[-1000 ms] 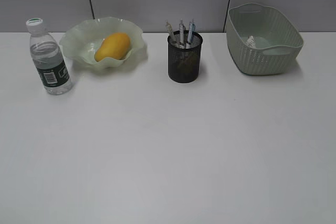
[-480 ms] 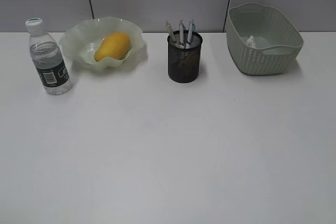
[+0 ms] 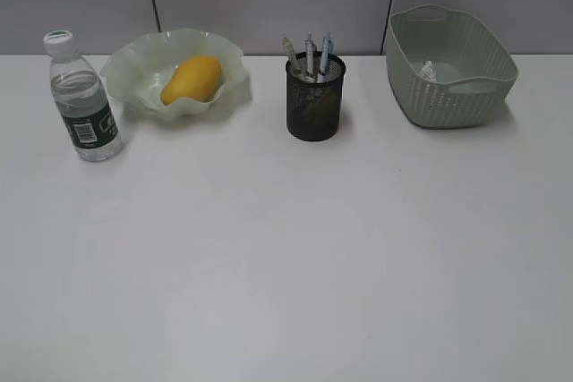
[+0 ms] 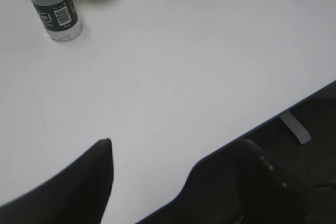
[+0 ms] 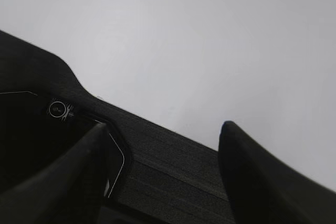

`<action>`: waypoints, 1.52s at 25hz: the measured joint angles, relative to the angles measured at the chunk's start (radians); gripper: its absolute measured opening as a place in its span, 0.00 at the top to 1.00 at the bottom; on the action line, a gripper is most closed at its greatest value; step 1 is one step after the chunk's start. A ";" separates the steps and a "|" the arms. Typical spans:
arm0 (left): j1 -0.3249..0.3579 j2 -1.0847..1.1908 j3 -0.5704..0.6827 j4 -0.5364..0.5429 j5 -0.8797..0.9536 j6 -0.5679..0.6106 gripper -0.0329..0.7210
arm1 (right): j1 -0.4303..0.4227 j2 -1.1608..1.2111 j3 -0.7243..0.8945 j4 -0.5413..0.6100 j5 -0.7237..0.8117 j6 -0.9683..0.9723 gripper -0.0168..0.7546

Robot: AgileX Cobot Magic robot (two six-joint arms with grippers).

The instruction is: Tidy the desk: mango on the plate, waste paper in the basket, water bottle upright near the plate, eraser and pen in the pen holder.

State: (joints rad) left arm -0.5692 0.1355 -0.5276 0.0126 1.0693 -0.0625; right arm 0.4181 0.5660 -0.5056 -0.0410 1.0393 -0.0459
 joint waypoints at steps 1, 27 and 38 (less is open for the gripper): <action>0.000 0.000 0.000 0.001 -0.001 0.000 0.23 | 0.000 0.000 0.000 0.000 0.000 0.000 0.31; 0.370 -0.061 0.001 0.001 -0.002 0.000 0.32 | -0.226 -0.404 0.000 -0.001 0.000 0.002 0.31; 0.521 -0.143 0.003 0.001 -0.002 0.000 0.37 | -0.348 -0.567 0.001 0.000 0.000 0.003 0.31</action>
State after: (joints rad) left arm -0.0484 -0.0075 -0.5245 0.0134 1.0675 -0.0625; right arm 0.0697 -0.0008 -0.5048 -0.0411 1.0392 -0.0430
